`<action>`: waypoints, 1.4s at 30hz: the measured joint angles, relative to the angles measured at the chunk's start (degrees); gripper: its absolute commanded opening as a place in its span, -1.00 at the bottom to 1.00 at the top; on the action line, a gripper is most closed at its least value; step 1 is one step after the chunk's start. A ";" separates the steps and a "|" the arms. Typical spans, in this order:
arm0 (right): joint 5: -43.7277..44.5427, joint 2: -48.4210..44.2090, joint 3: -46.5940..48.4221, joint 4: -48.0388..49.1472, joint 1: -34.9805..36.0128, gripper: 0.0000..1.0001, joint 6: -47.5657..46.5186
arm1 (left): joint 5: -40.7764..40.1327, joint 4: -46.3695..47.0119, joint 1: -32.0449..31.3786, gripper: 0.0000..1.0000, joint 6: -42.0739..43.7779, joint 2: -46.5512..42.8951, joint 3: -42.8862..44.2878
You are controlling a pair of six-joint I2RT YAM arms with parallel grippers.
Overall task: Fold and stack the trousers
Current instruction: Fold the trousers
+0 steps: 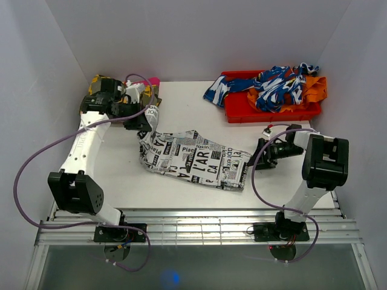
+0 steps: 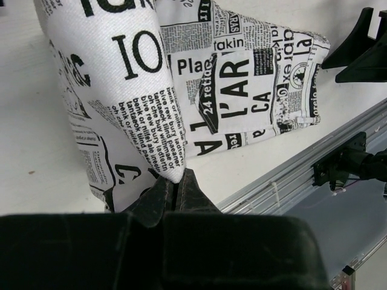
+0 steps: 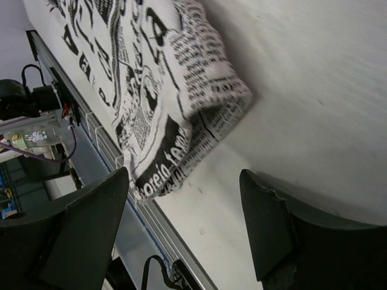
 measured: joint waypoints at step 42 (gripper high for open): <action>-9.62 9.49 0.04 6.95 8.46 -0.85 5.62 | -16.17 16.96 -46.03 -1.00 -31.41 27.93 10.58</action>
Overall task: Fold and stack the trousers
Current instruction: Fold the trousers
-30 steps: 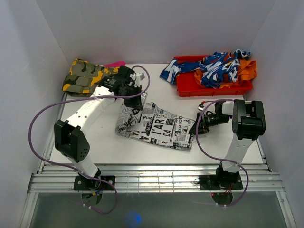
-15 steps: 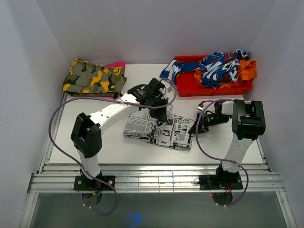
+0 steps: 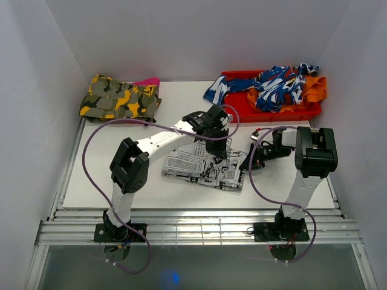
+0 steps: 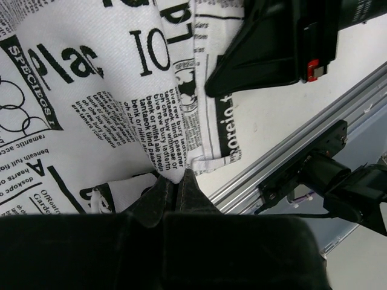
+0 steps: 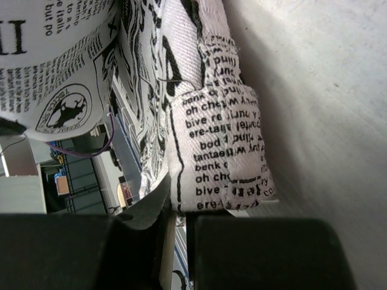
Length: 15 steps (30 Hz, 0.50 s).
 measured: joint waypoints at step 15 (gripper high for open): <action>-0.13 0.00 -0.42 1.03 0.42 -0.85 0.66 | 0.26 1.20 -4.76 -1.00 -2.29 2.80 3.13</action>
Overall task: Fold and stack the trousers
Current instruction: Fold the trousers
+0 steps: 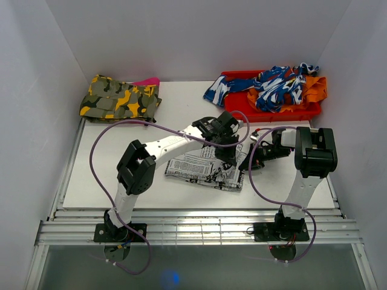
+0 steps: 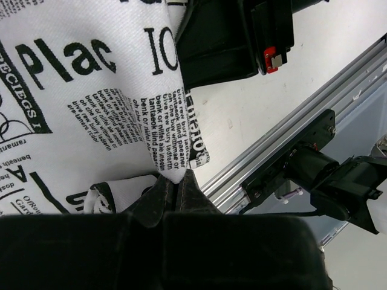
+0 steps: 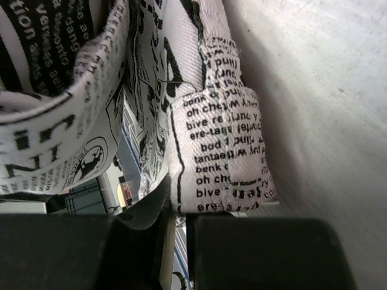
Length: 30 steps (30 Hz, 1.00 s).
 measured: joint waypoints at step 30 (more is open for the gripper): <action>1.73 0.72 2.12 -2.12 0.35 -0.24 -0.44 | 2.80 2.27 -1.53 0.03 -0.59 6.38 3.61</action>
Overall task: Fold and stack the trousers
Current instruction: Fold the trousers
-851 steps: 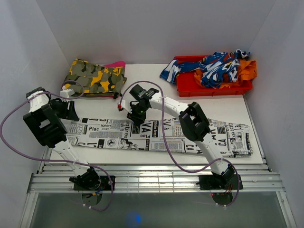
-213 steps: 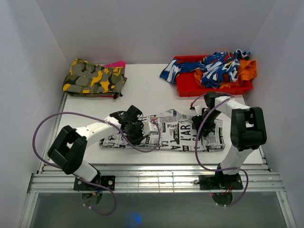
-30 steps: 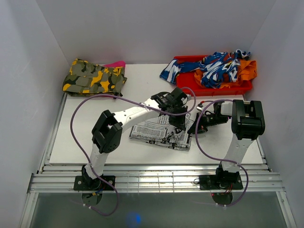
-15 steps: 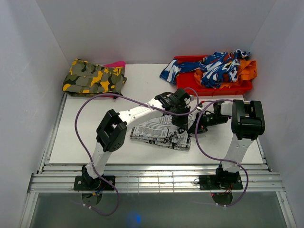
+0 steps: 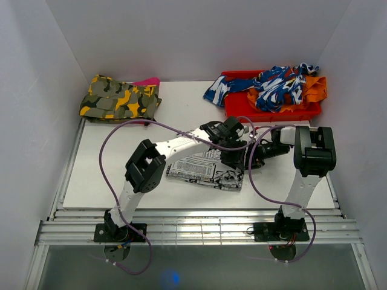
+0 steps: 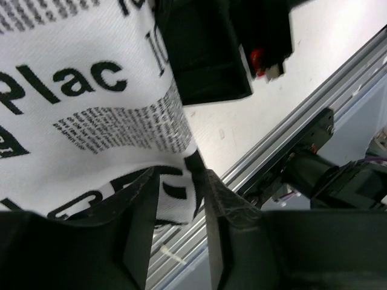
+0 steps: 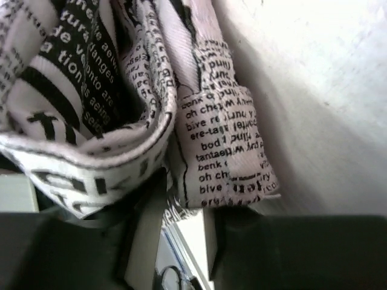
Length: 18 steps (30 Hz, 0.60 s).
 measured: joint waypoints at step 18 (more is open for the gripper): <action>3.98 -7.32 13.57 -22.77 -5.44 0.21 -12.57 | 11.72 -3.39 25.83 -0.17 20.15 -28.28 -18.14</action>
